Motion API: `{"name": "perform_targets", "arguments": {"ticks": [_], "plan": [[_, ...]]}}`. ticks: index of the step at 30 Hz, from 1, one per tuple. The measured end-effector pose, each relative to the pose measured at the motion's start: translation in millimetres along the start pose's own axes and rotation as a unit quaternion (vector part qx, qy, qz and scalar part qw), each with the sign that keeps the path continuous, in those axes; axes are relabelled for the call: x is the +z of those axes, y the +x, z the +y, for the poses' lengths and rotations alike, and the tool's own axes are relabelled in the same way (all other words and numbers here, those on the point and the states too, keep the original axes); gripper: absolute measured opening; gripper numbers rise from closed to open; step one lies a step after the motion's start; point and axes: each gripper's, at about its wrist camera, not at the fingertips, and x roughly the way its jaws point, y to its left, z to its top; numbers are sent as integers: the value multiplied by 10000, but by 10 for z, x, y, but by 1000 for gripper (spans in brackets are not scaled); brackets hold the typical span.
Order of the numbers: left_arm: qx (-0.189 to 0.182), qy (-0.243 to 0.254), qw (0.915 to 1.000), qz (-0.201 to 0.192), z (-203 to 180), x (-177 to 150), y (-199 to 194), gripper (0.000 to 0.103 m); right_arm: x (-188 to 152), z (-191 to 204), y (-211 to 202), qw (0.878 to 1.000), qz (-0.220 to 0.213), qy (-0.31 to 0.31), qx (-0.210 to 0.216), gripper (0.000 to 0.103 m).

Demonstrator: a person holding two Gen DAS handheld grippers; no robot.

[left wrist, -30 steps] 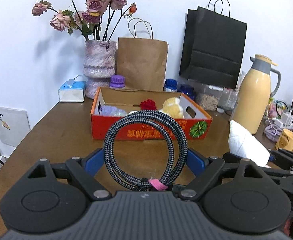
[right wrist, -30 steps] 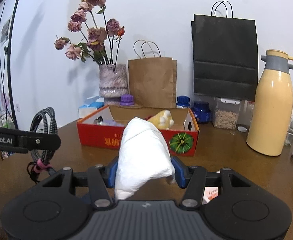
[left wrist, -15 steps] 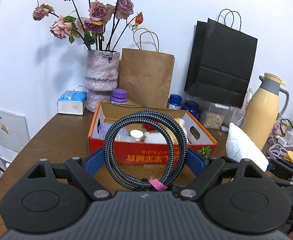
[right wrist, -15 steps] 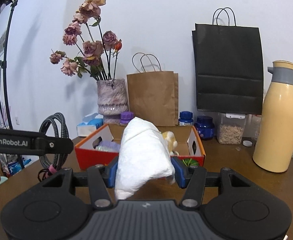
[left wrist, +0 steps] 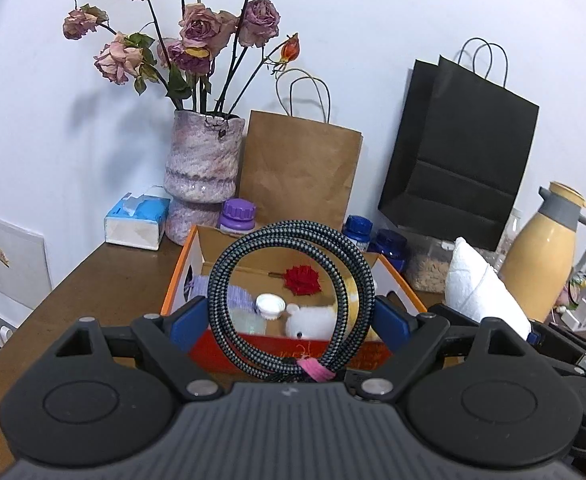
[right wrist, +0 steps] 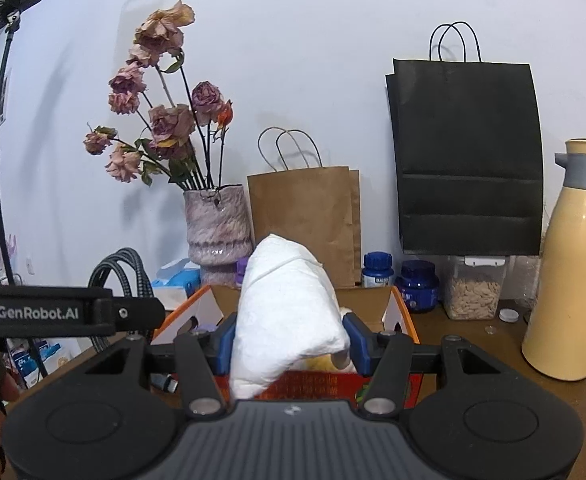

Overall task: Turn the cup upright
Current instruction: 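Lift the cable coil and cloth bundle with both tools and carry them over the red box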

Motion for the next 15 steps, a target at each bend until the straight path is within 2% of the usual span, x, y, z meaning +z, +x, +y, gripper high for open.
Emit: {"name": "perform_targets", "arguments": {"ticks": [15], "plan": [[191, -102, 9998, 25, 8, 200, 564, 88, 200, -201, 609, 9995, -18, 304, -52, 53]]}}
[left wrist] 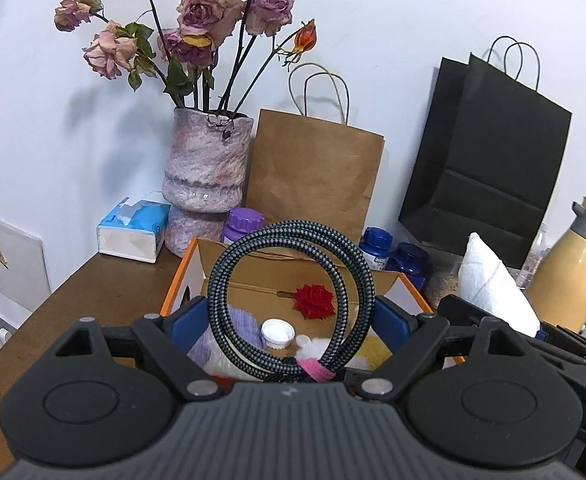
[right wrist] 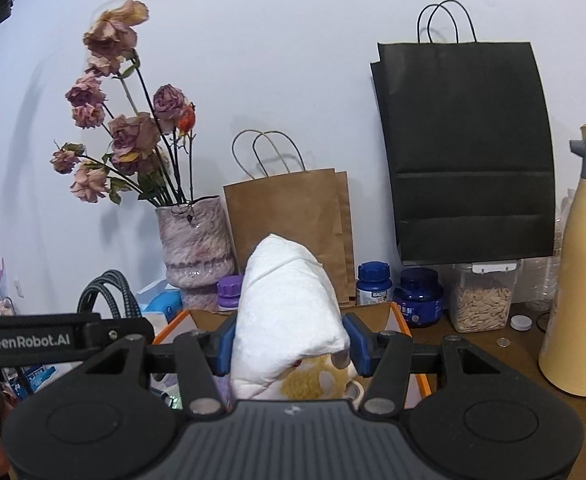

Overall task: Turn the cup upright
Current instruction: 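Lift the cable coil and cloth bundle with both tools and carry them over the red box, then lower the cable coil and cloth bundle into the box and open both tools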

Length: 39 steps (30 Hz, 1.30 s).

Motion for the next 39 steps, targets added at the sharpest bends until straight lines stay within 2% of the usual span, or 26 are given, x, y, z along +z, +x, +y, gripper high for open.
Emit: {"name": "perform_targets", "arguments": {"ticks": [14, 24, 39], "plan": [[218, -30, 9997, 50, 70, 166, 504, 88, 104, -30, 503, 9996, 251, -93, 42, 53], [410, 93, 9989, 218, 124, 137, 831, 88, 20, -90, 844, 9986, 521, -80, 20, 53], [423, 150, 9985, 316, 170, 85, 1001, 88, -158, -130, 1054, 9973, 689, -148, -215, 53]]}}
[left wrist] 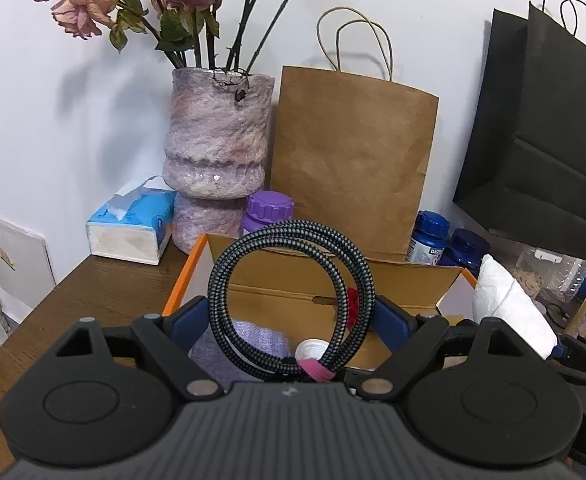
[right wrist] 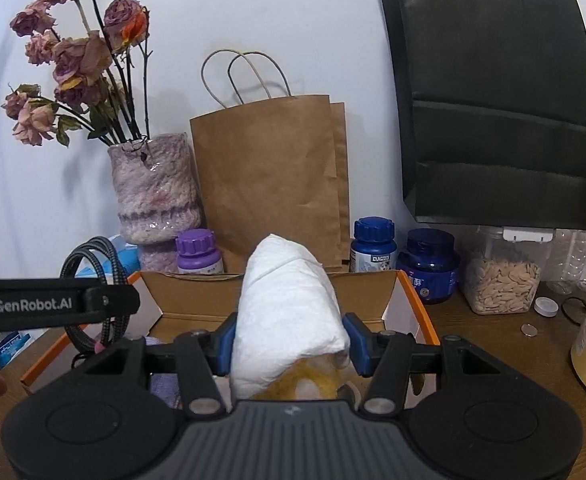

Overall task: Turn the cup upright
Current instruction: 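Lower the cable coil and cloth bundle into the box and open both tools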

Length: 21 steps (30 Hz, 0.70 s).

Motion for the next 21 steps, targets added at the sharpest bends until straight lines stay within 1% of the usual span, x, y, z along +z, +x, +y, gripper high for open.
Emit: {"name": "perform_targets", "arguments": {"ticks": [2, 3, 4, 7, 8, 10, 16, 21], "plan": [[-30, -23, 10000, 68, 3, -1, 18, 89, -8, -8, 19, 10000, 12, 3, -42, 55], [-49, -33, 9999, 92, 11, 2, 27, 89, -14, -6, 30, 10000, 25, -8, -67, 61], [-39, -30, 9999, 94, 11, 2, 29, 90, -22, -5, 41, 9999, 43, -18, -96, 69], [36, -9, 10000, -18, 3, 6, -3, 103, -38, -24, 54, 9998, 49, 11, -205, 85], [45, -23, 10000, -69, 6, 7, -20, 103, -38, -38, 54, 9997, 38, 46, -233, 89], [56, -44, 9999, -122, 12, 15, -43, 103, -37, -62, 63, 9995, 57, 113, -288, 103], [141, -118, 9998, -108, 36, 22, -43, 103, -35, -96, 67, 9990, 113, 192, -392, 103], [151, -99, 9997, -170, 31, 26, -108, 103, -20, -85, 24, 9988, 121, 180, -432, 103]]}}
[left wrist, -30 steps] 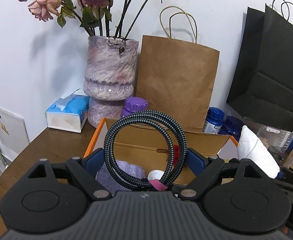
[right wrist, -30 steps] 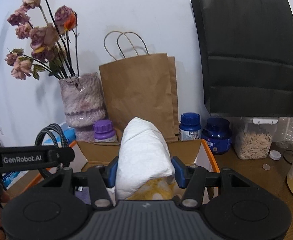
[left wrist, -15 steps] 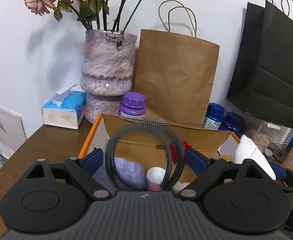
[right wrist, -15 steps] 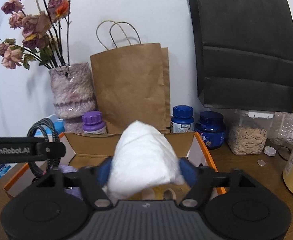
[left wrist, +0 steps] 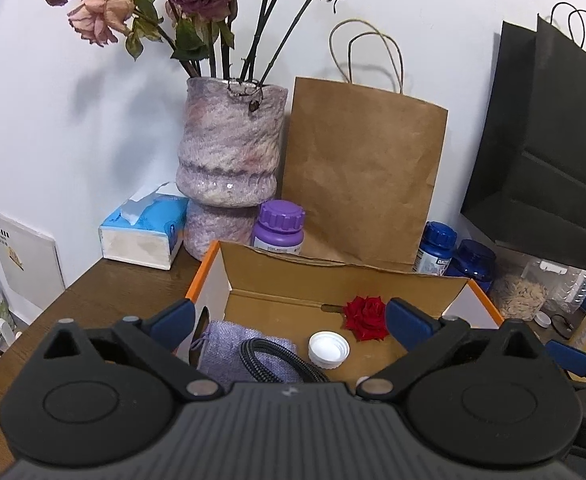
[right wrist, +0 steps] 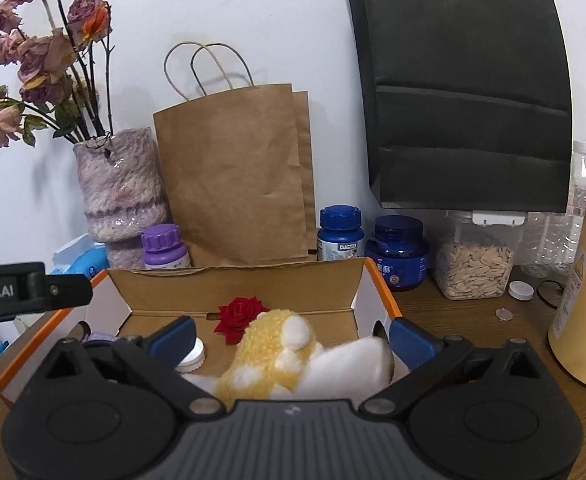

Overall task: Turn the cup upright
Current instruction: 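Lower the cable coil and cloth bundle into the box and open both tools, then lift both tools out of the box and move back over the table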

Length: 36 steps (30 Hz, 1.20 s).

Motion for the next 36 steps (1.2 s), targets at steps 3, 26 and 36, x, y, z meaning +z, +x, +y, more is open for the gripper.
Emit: {"name": "perform_targets", "arguments": {"ticks": [3, 26, 36], "plan": [[-17, -7, 10000, -53, -5, 12, -77, 103, 16, 2, -56, 10000, 2, -2, -25, 103], [-321, 196, 9993, -90, 139, -208, -1043, 103, -103, -78, -1053, 9997, -246, -2, -69, 103], [-440, 216, 9988, 8, 244, -354, -1445, 103, -279, -12, -1527, 9996, -249, -90, 40, 103]]}}
